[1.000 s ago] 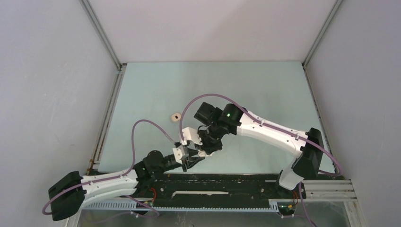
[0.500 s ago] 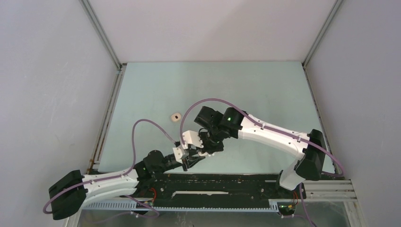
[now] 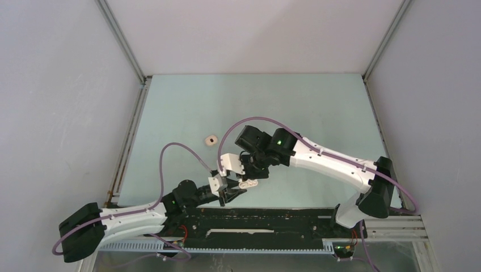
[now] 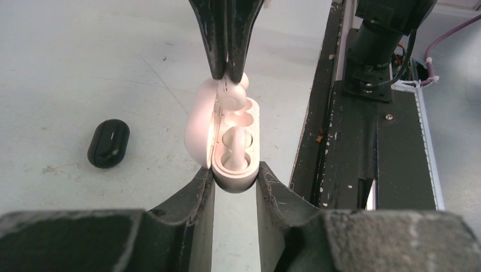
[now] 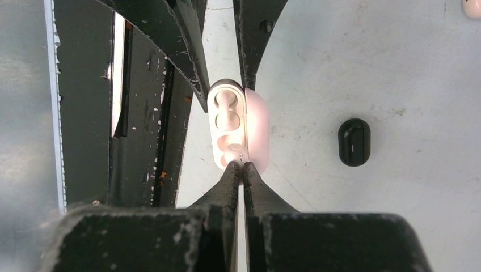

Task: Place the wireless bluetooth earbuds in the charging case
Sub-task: Place the earbud at the center of the board.

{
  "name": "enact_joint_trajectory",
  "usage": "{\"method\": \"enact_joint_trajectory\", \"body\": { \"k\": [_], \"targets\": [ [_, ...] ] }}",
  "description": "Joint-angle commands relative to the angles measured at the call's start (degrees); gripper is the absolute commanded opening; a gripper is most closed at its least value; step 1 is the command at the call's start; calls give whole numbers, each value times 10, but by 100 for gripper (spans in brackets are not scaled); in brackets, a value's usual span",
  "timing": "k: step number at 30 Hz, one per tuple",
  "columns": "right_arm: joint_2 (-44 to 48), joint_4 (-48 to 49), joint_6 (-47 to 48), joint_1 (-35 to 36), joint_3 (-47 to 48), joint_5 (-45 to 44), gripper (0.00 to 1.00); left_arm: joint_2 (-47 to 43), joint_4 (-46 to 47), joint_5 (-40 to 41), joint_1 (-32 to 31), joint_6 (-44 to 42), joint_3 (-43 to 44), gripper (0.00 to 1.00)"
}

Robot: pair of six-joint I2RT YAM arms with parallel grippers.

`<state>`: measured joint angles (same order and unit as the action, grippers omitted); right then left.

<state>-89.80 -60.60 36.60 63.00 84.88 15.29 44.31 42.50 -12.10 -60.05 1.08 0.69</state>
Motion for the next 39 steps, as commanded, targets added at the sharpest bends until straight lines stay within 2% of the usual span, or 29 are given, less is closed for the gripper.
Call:
{"method": "enact_joint_trajectory", "body": {
  "k": [1,23,39],
  "targets": [
    [8,23,-2,0,-1,10,0,-23,44,-4,-2,9,-3,0],
    [38,38,1,12,-20,-3,0,-52,69,39,-1,27,-42,0],
    [37,67,-13,10,-33,13,0,-64,87,37,2,27,-53,0]
  ]
}}
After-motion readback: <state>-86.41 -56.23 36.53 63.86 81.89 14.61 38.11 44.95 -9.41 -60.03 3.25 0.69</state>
